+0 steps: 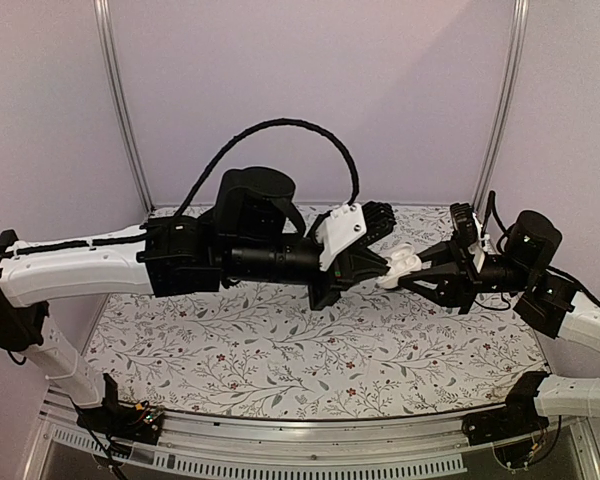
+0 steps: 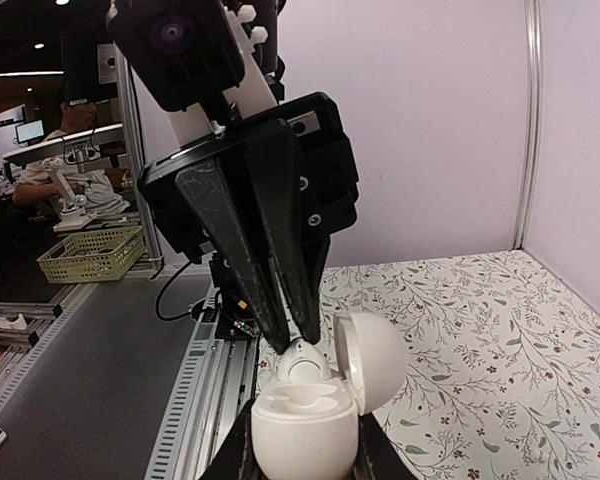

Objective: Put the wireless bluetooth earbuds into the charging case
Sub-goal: Adjust the left earbud in the left side groove of the charging case.

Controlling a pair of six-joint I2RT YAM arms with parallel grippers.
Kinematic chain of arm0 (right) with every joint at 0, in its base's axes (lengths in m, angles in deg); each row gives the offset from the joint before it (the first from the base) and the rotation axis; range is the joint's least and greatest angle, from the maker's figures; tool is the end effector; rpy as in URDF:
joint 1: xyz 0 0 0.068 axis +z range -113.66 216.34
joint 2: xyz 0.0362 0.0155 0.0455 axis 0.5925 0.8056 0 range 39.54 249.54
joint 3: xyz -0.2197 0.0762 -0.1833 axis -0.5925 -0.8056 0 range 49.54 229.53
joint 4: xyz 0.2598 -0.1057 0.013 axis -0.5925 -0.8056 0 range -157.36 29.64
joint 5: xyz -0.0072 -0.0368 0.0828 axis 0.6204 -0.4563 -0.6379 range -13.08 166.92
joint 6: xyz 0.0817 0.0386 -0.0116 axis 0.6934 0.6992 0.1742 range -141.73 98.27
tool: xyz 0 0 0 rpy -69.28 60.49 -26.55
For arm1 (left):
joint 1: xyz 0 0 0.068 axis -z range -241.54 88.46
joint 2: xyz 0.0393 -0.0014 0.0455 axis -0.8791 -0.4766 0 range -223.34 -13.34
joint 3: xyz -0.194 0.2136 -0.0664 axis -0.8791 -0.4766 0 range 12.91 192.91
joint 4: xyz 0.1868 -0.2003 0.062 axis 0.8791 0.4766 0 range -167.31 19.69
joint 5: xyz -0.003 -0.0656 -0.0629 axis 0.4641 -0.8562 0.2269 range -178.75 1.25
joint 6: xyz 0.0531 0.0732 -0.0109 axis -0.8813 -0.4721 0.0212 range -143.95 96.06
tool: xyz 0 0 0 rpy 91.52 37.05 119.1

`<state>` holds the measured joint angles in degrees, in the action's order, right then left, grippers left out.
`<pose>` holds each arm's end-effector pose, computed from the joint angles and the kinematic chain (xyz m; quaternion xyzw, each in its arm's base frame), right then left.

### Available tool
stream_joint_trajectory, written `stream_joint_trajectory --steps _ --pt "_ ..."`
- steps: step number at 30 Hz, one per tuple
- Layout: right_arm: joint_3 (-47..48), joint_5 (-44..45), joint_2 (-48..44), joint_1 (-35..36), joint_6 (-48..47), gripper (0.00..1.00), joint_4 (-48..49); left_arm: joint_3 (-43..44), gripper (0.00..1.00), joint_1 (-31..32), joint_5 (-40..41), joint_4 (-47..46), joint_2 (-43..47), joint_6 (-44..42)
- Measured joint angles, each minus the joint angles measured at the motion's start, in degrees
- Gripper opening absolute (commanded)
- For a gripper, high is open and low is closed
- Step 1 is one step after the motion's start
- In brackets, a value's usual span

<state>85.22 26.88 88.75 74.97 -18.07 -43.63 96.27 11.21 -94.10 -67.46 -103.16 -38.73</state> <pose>0.1408 0.1927 0.3349 -0.4802 0.5015 0.5085 0.5093 0.1229 -0.4213 0.3876 0.5732 0.5580 -0.3228 0.5059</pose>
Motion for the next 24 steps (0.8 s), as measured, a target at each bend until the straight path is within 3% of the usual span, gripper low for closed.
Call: stream_joint_trajectory --steps 24 --pt "0.00 -2.36 -0.46 0.04 -0.07 0.00 -1.11 3.28 0.00 0.00 -3.37 4.79 -1.92 -0.50"
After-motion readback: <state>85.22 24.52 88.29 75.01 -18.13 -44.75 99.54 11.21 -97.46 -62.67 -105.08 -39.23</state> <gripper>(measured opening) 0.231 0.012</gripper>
